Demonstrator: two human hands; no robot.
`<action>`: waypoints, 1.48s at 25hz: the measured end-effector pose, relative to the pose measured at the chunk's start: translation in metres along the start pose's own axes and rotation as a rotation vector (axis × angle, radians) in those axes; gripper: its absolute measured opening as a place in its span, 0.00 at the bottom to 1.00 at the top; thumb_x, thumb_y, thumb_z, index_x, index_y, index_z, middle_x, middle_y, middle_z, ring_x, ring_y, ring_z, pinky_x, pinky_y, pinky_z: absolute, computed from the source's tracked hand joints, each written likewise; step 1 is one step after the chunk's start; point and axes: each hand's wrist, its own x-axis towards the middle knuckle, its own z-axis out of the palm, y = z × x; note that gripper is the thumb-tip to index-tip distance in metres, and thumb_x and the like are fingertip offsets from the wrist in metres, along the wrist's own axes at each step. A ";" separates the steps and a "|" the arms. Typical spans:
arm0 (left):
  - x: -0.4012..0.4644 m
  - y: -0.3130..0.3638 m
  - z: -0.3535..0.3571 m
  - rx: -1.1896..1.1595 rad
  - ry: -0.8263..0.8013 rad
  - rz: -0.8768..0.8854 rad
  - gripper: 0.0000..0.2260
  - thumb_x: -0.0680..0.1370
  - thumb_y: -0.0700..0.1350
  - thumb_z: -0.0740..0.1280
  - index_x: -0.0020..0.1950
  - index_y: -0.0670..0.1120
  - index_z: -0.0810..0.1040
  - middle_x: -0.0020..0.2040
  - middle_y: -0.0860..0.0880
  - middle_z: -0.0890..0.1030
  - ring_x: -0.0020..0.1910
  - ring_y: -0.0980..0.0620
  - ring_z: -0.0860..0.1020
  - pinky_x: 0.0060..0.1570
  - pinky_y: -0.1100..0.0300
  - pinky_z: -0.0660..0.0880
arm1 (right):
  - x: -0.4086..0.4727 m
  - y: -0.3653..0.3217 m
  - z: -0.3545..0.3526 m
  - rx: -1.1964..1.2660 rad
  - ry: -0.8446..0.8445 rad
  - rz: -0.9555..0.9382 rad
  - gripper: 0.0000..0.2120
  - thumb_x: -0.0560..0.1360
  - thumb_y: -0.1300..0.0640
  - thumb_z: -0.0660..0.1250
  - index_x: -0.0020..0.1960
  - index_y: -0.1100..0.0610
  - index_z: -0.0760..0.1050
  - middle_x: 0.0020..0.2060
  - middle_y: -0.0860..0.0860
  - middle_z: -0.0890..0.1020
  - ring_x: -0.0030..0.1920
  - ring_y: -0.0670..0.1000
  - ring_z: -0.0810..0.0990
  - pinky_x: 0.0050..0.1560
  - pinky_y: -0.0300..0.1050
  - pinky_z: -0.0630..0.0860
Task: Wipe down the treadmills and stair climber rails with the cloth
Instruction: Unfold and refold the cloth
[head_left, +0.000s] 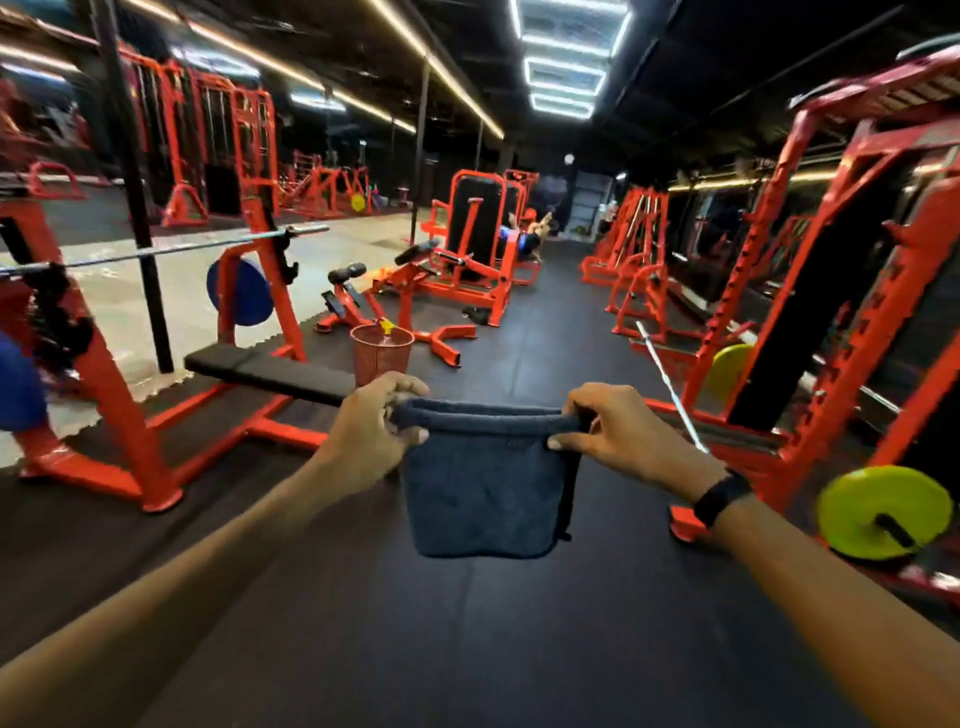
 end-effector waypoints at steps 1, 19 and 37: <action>0.035 -0.021 0.007 0.039 0.014 0.015 0.20 0.69 0.29 0.76 0.57 0.44 0.77 0.51 0.47 0.83 0.52 0.46 0.82 0.54 0.51 0.80 | 0.035 0.027 0.011 0.013 0.001 -0.018 0.15 0.68 0.52 0.80 0.37 0.54 0.75 0.33 0.45 0.76 0.34 0.46 0.75 0.37 0.48 0.75; 0.491 -0.360 -0.045 0.332 -0.038 -0.170 0.11 0.69 0.33 0.76 0.47 0.44 0.83 0.42 0.48 0.83 0.43 0.49 0.82 0.46 0.45 0.81 | 0.589 0.261 0.232 0.149 -0.347 -0.163 0.09 0.72 0.54 0.78 0.43 0.57 0.80 0.40 0.52 0.81 0.41 0.50 0.79 0.48 0.53 0.78; 0.841 -0.650 -0.077 0.572 -0.264 -0.279 0.11 0.68 0.37 0.71 0.48 0.48 0.84 0.43 0.49 0.84 0.45 0.48 0.82 0.46 0.51 0.78 | 0.944 0.424 0.448 0.240 -0.392 0.064 0.07 0.71 0.52 0.78 0.40 0.47 0.80 0.40 0.45 0.82 0.43 0.46 0.80 0.49 0.50 0.78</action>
